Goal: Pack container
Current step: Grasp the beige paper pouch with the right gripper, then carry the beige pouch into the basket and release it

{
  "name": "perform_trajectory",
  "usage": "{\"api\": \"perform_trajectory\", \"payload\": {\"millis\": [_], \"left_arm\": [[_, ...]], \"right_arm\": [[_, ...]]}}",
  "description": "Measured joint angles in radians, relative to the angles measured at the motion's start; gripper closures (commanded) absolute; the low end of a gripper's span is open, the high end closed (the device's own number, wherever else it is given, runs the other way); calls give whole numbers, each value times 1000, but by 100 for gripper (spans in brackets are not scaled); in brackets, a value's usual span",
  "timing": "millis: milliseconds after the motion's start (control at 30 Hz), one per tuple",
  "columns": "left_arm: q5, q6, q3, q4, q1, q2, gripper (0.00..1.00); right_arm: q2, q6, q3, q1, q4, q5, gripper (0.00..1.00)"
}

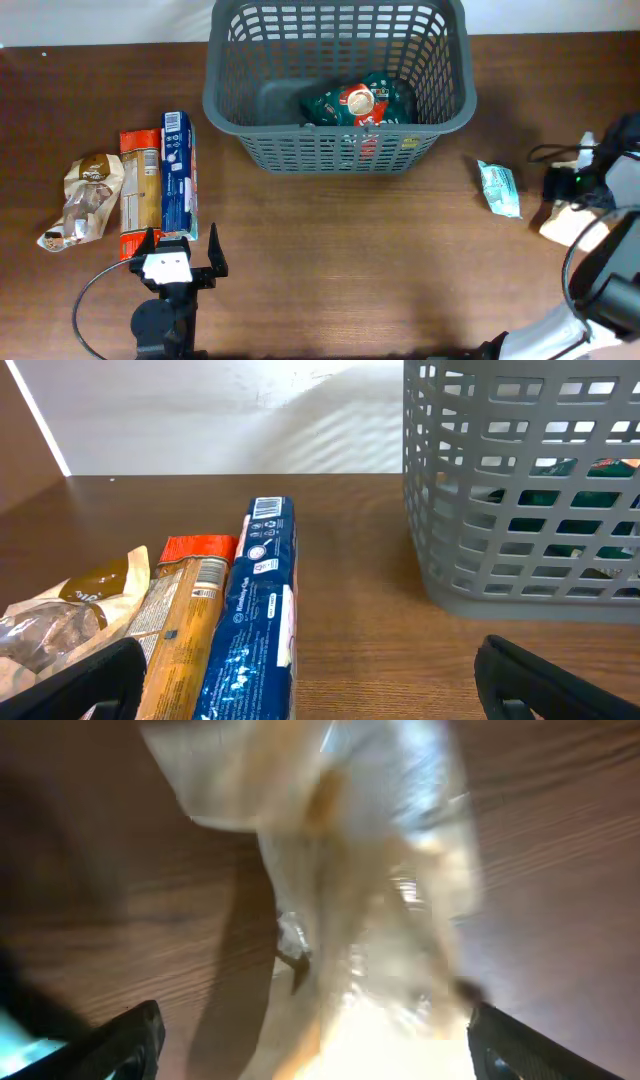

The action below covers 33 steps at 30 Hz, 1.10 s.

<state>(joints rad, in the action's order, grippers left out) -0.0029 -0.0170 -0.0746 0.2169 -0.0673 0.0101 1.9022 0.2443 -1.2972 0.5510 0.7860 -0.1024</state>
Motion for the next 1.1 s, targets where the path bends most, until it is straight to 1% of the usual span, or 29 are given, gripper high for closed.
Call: {"api": "perform_trajectory", "payload": {"millis": [33, 100, 133, 167, 200, 233, 367, 433, 500, 533, 633, 700, 767, 833, 933, 1000, 1100], "left_arm": [[0, 0, 0, 0, 0, 0, 1], [0, 0, 0, 0, 0, 0, 1], [0, 0, 0, 0, 0, 0, 1], [0, 0, 0, 0, 0, 0, 1], [0, 0, 0, 0, 0, 0, 1], [0, 0, 0, 0, 0, 0, 1], [0, 0, 0, 0, 0, 0, 1], [0, 0, 0, 0, 0, 0, 1], [0, 0, 0, 0, 0, 0, 1], [0, 0, 0, 1, 0, 0, 1], [0, 0, 0, 0, 0, 0, 1], [0, 0, 0, 1, 0, 0, 1], [0, 0, 0, 0, 0, 0, 1], [0, 0, 0, 0, 0, 0, 1], [0, 0, 0, 0, 0, 0, 1], [0, 0, 0, 0, 0, 0, 1], [0, 0, 0, 0, 0, 0, 1]], "right_arm": [[22, -2, 4, 0, -5, -3, 26], [55, -5, 5, 0, -18, -14, 48], [63, -10, 5, 0, -24, -14, 63], [68, -24, 6, 2, -27, -7, 82], [70, -31, 6, 2, -30, -3, 95], [70, -42, 5, 2, -33, -1, 96], [66, -84, -17, -1, -18, 0, 96], [74, -97, -56, -1, 43, 8, 97], [86, -108, -133, -1, 135, 26, 96], [93, -112, -193, -1, 192, 40, 96], [98, -133, -455, -2, 342, 113, 96], [98, -145, -695, -7, 425, 185, 96], [91, -154, -911, -22, 473, 249, 96], [86, -158, -1128, -66, 546, 286, 96], [63, -141, -1361, -200, 574, 319, 96], [43, -114, -1447, -314, 575, 343, 96], [23, -52, -1485, -506, 571, 376, 96]]}}
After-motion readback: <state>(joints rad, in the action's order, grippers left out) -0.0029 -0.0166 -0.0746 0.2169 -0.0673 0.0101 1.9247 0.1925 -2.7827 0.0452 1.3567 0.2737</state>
